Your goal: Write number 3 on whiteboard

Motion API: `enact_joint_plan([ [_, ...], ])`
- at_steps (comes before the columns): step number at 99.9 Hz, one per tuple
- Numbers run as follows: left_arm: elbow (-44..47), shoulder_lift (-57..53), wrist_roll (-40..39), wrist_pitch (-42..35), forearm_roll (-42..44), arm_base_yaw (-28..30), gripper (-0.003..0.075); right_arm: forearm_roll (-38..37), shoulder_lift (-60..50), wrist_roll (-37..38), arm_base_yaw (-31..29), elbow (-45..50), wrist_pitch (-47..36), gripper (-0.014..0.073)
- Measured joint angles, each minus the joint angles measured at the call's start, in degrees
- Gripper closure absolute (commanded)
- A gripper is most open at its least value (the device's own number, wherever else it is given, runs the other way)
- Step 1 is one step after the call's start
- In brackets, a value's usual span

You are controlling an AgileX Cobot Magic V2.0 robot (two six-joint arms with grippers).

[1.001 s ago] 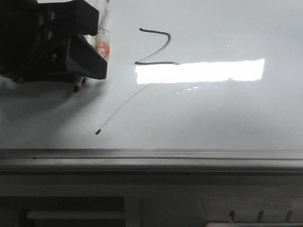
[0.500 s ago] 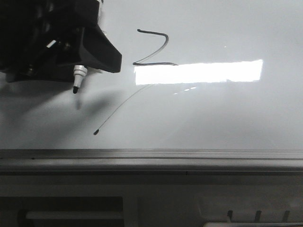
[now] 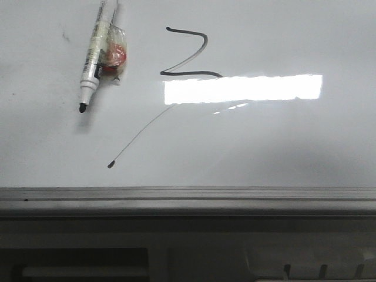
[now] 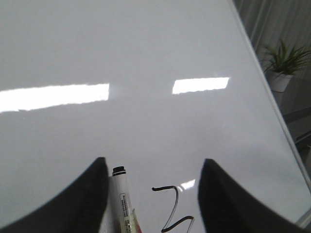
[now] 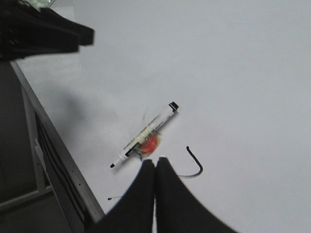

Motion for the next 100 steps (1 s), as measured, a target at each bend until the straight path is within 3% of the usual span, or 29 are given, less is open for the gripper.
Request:
enact_joint_plan([
  [8, 1.25, -6.03, 0.09, 2.69, 0.88, 0.85, 0.0743, 0.00, -1.91, 1.05, -0.99, 4.01, -2.53, 0.0644],
  [40, 11.21, -22.45, 0.24, 16.07, 9.96, 7.24, 0.0741, 1.04, -7.23, 2.38, -4.65, 20.54, -12.90, 0.0644],
  [100, 14.17, -24.67, 0.47, 17.71, 10.94, 8.34, 0.0741, 1.27, -7.45, 2.51, -4.78, 26.77, -14.26, 0.0644],
])
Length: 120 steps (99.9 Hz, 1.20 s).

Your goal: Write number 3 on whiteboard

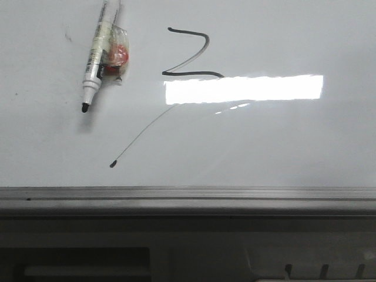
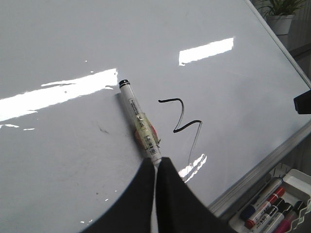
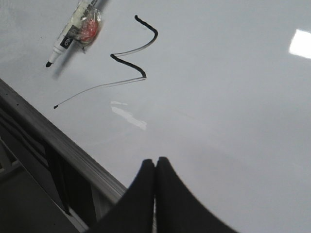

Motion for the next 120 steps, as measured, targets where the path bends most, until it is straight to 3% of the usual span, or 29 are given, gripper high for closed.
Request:
enact_joint_plan([
  [27, 1.99, -2.11, 0.02, -5.18, 5.74, 2.00, 0.0741, 0.00, 0.00, 0.00, 0.00, 0.00, -0.09, 0.0644],
  [41, 9.06, -7.79, -0.72, -13.35, 11.12, 8.26, 0.0741, 0.00, 0.00, 0.00, 0.00, 0.00, -0.09, 0.0644],
  [49, 13.42, -9.27, -5.12, -15.47, 14.61, 13.69, 0.0741, 0.00, 0.00, 0.00, 0.00, 0.00, -0.09, 0.0644],
  [72, 19.86, -9.27, -22.54, -10.83, 18.82, 25.43, 0.0741, 0.09, 0.00, 0.00, 0.00, 0.00, -0.26, 0.0644],
  [92, 19.86, -9.27, -25.17, -1.26, 19.65, 27.13, 0.0741, 0.09, 0.00, 0.00, 0.00, 0.00, -0.40, 0.0644],
  [120, 19.86, -9.27, -25.40, -0.48, 19.30, 27.13, 0.0741, 0.09, 0.00, 0.00, 0.00, 0.00, -0.49, 0.0644],
])
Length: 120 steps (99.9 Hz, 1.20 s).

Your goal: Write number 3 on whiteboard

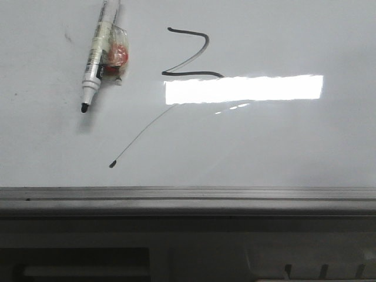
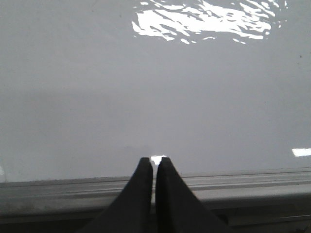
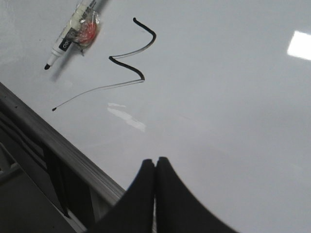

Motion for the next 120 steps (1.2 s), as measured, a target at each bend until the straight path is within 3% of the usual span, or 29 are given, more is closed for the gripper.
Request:
enact_joint_plan([
  [46, 0.00, 0.00, -0.02, 0.00, 0.00, 0.09, 0.0741, 0.00, 0.00, 0.00, 0.00, 0.26, -0.12, 0.0644],
  [58, 0.00, 0.00, -0.02, 0.00, 0.00, 0.09, 0.0741, -0.94, -0.15, 0.51, -0.73, 3.63, -5.23, 0.0644],
  [65, 0.00, 0.00, -0.02, 0.00, 0.00, 0.09, 0.0741, -4.47, -0.75, 4.47, -1.82, 7.21, -11.58, 0.0644],
  [81, -0.11, 0.00, -0.02, 0.03, 0.00, 0.09, 0.0741, -16.88, -0.95, 21.13, -8.25, 15.79, -23.36, 0.0644],
  [90, 0.00, 0.00, -0.02, 0.03, 0.00, 0.09, 0.0741, -23.85, -1.55, 27.61, -13.74, 15.81, -21.32, 0.0644],
  [102, -0.11, 0.00, -0.02, 0.03, 0.00, 0.09, 0.0741, -30.74, -4.12, 30.19, -20.67, 15.81, -13.76, 0.0644],
  [120, -0.11, 0.00, -0.12, 0.03, 0.00, 0.09, 0.0741, -34.08, -13.10, 30.70, -27.50, 15.81, -3.88, 0.0644],
])
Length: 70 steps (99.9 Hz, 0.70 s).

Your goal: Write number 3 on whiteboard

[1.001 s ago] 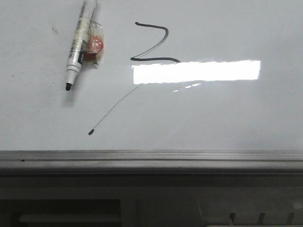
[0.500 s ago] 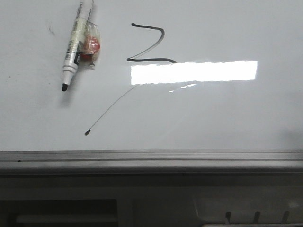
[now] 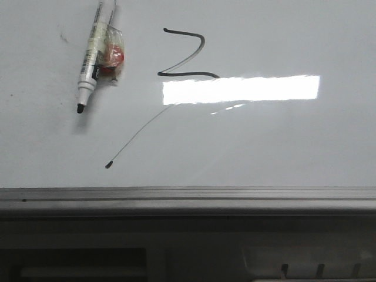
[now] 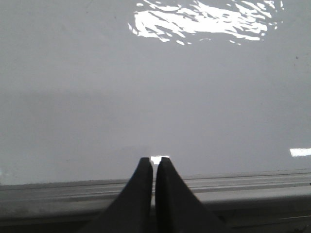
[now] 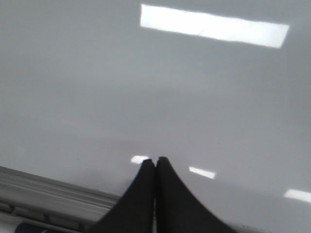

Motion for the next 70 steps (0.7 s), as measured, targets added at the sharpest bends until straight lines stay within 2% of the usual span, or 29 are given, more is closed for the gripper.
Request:
enact_joint_plan([
  [23, 0.00, 0.00, 0.00, 0.00, 0.00, 0.00, 0.0741, -0.48, -12.74, 0.14, -2.60, 0.00, 15.12, 0.0644],
  [70, 0.00, 0.00, 0.00, 0.00, -0.04, 0.00, 0.0741, -0.57, -14.80, 0.14, -2.60, 0.00, 15.61, 0.0644],
])
